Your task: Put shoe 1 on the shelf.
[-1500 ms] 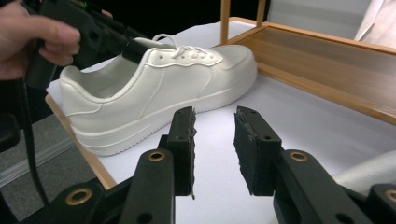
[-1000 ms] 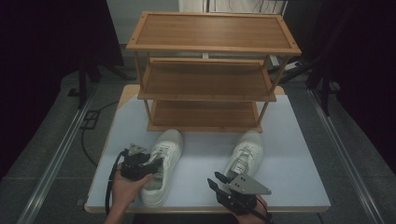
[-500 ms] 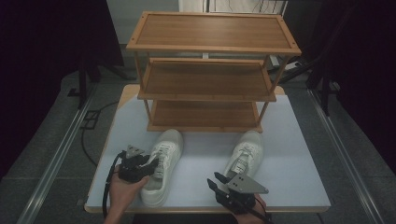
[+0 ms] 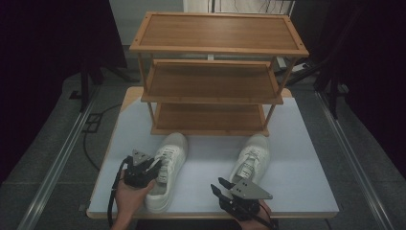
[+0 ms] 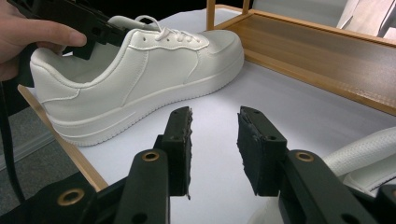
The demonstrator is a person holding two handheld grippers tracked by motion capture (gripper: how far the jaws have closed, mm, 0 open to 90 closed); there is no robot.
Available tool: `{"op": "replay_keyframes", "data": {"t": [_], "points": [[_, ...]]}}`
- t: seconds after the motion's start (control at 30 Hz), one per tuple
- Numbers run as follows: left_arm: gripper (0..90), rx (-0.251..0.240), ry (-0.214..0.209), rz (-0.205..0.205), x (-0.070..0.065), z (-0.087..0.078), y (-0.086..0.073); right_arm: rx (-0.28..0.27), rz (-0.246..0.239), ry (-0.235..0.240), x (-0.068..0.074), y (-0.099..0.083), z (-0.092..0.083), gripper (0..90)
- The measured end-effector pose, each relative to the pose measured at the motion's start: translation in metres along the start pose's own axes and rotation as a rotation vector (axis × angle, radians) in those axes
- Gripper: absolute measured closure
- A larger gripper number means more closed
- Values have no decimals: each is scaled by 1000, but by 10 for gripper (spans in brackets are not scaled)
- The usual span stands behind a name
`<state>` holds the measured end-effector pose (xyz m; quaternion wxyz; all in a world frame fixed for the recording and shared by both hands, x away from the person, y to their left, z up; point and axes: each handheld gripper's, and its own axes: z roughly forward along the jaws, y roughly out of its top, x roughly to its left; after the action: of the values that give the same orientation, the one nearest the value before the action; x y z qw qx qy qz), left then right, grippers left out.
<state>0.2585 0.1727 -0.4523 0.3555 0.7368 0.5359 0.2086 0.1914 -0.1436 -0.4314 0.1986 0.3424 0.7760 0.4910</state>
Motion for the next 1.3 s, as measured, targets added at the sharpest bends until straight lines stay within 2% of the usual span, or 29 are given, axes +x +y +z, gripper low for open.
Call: {"op": "replay_keyframes", "data": {"t": [0.1,0.13,0.3,0.5,0.6,0.7,0.8,0.83,0.9,0.93,0.97,1.07,1.3], "points": [[787,-12,1,-3,1,0,-1,0,2,-6,0,0,0,645],[809,-29,15,3,1,-1,-2,0,3,-8,-1,0,0,645],[828,-44,-9,-13,4,-1,-2,-3,5,-14,-2,0,-1,646],[834,-53,-49,-26,10,-2,-2,-8,11,-20,-4,0,-2,646],[835,-81,-104,-61,15,-6,-1,-14,16,-28,-5,1,-4,647],[835,-104,-127,-77,16,-10,0,-18,15,-30,-7,1,-5,647],[835,-161,-180,-114,20,-23,4,-21,23,-35,-8,1,-7,647],[834,-161,-180,-114,20,-23,4,-21,23,-35,-8,1,-7,647],[835,-197,-215,-136,23,-32,7,-27,25,-40,-9,2,-7,648],[835,-197,-215,-136,23,-32,7,-27,25,-40,-9,2,-7,648],[835,-224,-236,-155,25,-39,9,-31,25,-42,-9,2,-8,648],[835,-264,-257,-173,27,-49,12,-35,30,-46,-10,2,-9,649],[835,-313,-275,-192,30,-63,15,-40,36,-54,-12,3,-11,654]]}}
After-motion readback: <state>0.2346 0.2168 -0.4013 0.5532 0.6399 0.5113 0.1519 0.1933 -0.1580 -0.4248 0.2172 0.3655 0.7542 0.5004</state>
